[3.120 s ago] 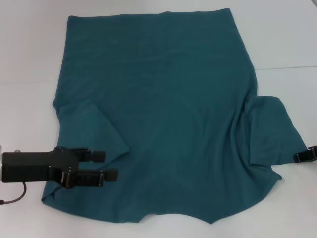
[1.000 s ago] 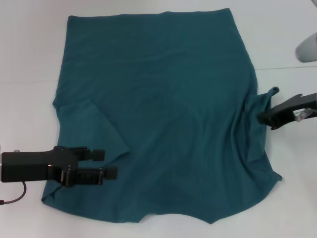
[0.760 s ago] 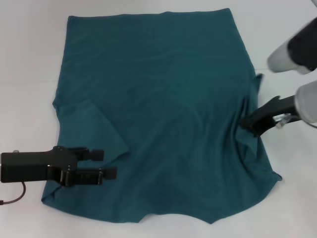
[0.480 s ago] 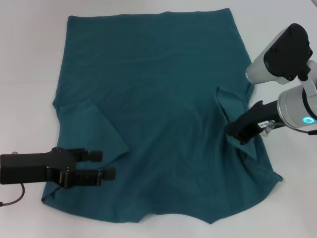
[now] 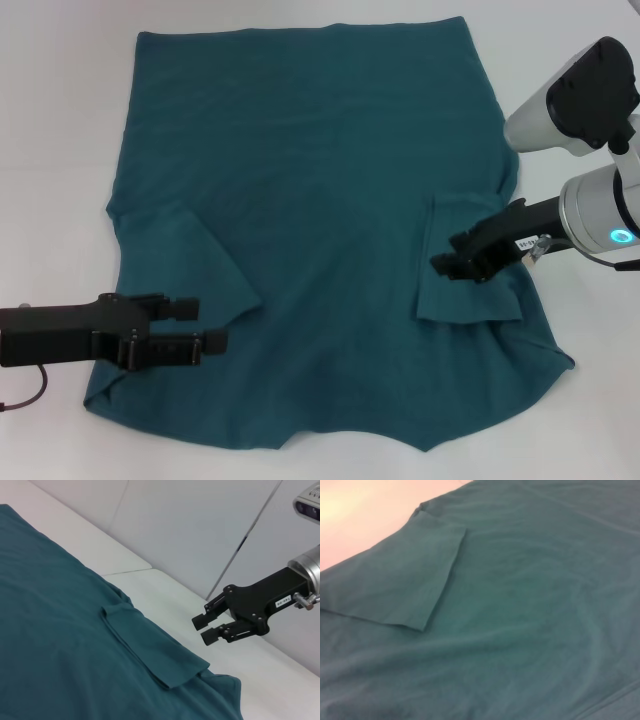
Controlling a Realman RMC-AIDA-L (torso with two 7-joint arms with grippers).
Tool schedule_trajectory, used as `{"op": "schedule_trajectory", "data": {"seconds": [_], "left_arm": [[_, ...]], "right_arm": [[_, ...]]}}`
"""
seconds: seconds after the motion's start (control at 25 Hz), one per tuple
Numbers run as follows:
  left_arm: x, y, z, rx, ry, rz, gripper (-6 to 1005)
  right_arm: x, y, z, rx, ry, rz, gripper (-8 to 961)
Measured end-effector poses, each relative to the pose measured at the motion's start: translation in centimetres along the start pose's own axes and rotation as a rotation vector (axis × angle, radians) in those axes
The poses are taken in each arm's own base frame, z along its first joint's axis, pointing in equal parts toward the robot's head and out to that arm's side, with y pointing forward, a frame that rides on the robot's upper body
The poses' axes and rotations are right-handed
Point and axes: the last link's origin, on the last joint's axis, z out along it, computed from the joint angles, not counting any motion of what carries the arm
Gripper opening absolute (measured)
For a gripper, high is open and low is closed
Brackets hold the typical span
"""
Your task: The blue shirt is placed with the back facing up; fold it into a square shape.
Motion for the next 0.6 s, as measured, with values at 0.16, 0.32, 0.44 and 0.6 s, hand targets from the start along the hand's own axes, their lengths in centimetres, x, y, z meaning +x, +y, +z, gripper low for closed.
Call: {"op": "schedule_trajectory", "data": {"seconds": [0.16,0.32,0.44,0.6], "left_arm": [[0.2,-0.3,-0.2,0.021,0.015,-0.008,841],[0.5,-0.6,-0.9,0.037,0.048,-0.019,841],[0.7,-0.7,-1.7,0.046,0.062,-0.034,841],[0.6,-1.1,-2.5,0.087,0.026,-0.061,841]], "right_arm": [[0.4,0.0,0.2,-0.006,0.008,0.012,432],[0.9,0.1,0.4,-0.025,0.019,0.025,605],[1.2,0.3,0.1,-0.062,0.006,0.034,712],[1.8,0.2,-1.3,-0.151,-0.045,0.044,743]]}}
